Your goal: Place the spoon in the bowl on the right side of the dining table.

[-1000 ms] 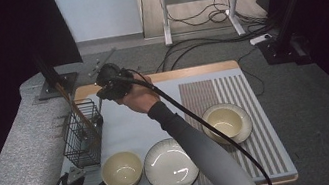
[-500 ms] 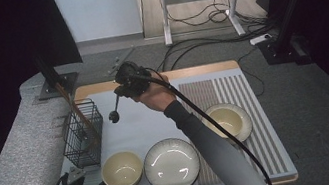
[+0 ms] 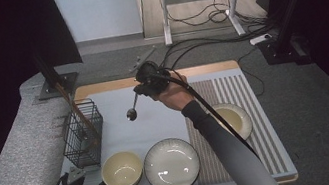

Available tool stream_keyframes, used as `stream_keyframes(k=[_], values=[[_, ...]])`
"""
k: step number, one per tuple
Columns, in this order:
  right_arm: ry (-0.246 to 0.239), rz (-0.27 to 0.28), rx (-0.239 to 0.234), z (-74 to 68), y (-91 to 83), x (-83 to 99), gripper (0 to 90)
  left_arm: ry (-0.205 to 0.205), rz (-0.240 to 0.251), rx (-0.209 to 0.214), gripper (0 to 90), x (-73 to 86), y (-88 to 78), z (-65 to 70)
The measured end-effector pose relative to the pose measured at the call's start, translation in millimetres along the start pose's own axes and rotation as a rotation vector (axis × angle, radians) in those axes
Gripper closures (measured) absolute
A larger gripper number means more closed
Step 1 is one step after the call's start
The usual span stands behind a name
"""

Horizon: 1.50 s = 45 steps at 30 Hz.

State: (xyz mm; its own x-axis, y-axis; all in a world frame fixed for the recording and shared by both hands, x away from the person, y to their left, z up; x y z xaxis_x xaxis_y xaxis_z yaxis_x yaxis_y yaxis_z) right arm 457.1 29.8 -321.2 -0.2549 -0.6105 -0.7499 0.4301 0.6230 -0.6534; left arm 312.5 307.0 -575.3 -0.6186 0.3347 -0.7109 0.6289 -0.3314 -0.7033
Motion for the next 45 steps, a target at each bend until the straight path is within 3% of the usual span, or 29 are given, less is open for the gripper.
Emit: stream_keyframes(k=[29,45], values=[[0.106,-0.009,0.087,42.5,-55.3,82.5,89.3,-0.001,0.003,-0.003,0.0,0.0,0.1,-0.1],[0.197,-0.003,0.152,67.7,-95.9,133.8,89.3,-0.001,0.003,-0.001,0.0,0.0,0.0,-0.1]])
Point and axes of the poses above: each handheld gripper's, and its own axes: y roughly forward along the jaws, x roughly out of its underside, z roughly to its right, the point moved 6 cm from there along y, roughly forward along the jaws, and after that the axes turned 1 degree about z, right-handed, at the moved point
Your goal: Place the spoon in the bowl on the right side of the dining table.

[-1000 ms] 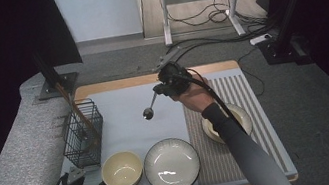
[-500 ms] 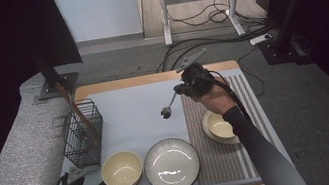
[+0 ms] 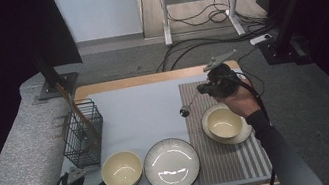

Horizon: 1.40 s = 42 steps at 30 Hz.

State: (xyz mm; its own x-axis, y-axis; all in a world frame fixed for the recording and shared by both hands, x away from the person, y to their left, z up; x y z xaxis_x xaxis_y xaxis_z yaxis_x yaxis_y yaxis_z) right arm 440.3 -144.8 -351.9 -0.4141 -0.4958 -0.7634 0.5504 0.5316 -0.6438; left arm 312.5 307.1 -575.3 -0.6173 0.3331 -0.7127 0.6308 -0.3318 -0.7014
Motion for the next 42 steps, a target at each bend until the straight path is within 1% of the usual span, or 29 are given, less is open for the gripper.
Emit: stream_keyframes(k=[6,15,19,23,26,33,42], values=[[0.032,-0.004,0.030,15.6,-15.2,17.5,89.4,0.000,0.001,-0.001,0.0,0.0,0.1,0.0],[0.076,-0.010,0.072,33.7,-42.6,41.8,89.3,0.000,0.001,-0.001,0.0,0.0,0.1,-0.1],[0.095,-0.016,0.084,39.4,-51.6,52.6,89.3,-0.001,0.001,-0.001,0.0,0.0,0.1,-0.1],[0.109,-0.030,0.091,43.8,-56.8,63.8,89.3,-0.001,0.002,-0.001,0.0,-0.1,0.2,-0.1],[0.125,-0.045,0.092,46.3,-56.0,72.8,89.3,-0.001,0.001,-0.001,0.0,0.0,0.2,-0.1],[0.140,-0.078,0.066,46.6,-44.0,88.7,89.3,-0.002,0.003,-0.002,0.0,-0.1,0.3,-0.1],[0.163,-0.089,0.043,48.0,-30.2,101.8,88.9,0.000,0.001,-0.001,0.0,0.0,0.2,-0.1]])
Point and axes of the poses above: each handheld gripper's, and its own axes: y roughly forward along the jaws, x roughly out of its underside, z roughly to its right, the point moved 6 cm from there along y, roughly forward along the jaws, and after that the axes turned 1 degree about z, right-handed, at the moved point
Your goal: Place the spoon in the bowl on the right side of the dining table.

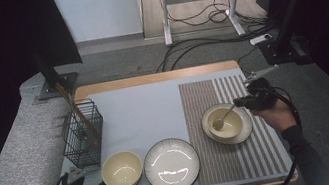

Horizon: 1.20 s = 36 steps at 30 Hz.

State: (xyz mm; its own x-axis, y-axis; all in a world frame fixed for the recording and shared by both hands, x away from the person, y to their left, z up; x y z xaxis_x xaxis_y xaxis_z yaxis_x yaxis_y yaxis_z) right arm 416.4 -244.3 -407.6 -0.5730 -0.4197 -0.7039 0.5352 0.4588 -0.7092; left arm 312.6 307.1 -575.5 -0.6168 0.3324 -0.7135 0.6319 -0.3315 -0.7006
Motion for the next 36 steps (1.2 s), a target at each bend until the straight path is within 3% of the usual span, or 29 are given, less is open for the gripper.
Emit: stream_keyframes(k=[4,16,28,36], values=[[0.023,0.014,-0.005,5.1,1.7,1.9,88.3,-0.002,0.000,0.001,0.0,0.0,0.1,0.2],[0.075,0.022,0.080,28.2,13.6,14.0,78.9,-0.002,0.001,0.001,0.0,0.0,0.1,0.2],[0.143,0.033,0.109,48.4,24.0,30.2,71.6,-0.002,0.001,0.001,0.0,0.0,0.1,0.2],[0.154,0.017,0.125,54.1,29.7,37.1,65.7,-0.002,0.001,0.002,0.0,0.0,0.1,0.2]])
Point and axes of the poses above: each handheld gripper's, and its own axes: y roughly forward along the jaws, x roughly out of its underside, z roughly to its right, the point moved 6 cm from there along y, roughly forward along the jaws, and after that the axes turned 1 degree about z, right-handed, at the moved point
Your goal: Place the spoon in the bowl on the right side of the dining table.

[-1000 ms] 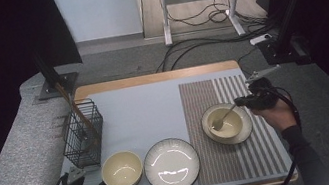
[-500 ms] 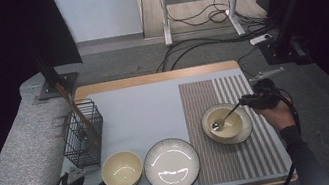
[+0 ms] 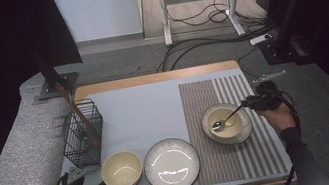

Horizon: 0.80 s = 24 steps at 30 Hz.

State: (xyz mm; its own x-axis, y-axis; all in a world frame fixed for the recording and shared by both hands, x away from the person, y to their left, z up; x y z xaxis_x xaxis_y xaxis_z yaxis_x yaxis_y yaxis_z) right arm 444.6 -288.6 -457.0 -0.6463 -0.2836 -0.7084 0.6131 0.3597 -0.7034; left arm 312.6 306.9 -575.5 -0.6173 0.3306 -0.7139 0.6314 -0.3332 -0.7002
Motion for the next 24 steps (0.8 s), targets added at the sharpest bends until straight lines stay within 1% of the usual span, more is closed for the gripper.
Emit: stream_keyframes(k=[6,9,11,14,18,20,24], values=[[-0.007,-0.005,0.014,0.3,1.3,1.4,58.4,0.000,0.000,0.000,0.0,0.0,0.0,0.0],[-0.012,-0.005,0.023,0.6,0.6,1.5,50.4,0.000,0.000,0.000,0.0,0.0,0.0,0.0],[-0.017,-0.008,0.032,1.0,-0.6,2.0,47.3,0.000,0.001,0.000,0.0,0.0,0.0,0.0],[-0.012,-0.001,0.027,0.3,-3.0,2.2,40.8,-0.001,0.001,-0.001,0.0,0.0,0.1,0.0],[-0.030,0.009,0.054,-1.0,-7.5,3.1,32.7,-0.001,0.002,-0.001,0.0,0.0,0.0,0.0],[-0.028,0.017,0.072,-0.3,-10.5,4.1,26.4,-0.001,0.002,-0.001,0.0,0.0,0.0,0.0],[-0.016,0.040,0.082,0.8,-18.6,7.0,19.7,-0.001,0.002,-0.001,0.0,0.0,0.0,0.0]])
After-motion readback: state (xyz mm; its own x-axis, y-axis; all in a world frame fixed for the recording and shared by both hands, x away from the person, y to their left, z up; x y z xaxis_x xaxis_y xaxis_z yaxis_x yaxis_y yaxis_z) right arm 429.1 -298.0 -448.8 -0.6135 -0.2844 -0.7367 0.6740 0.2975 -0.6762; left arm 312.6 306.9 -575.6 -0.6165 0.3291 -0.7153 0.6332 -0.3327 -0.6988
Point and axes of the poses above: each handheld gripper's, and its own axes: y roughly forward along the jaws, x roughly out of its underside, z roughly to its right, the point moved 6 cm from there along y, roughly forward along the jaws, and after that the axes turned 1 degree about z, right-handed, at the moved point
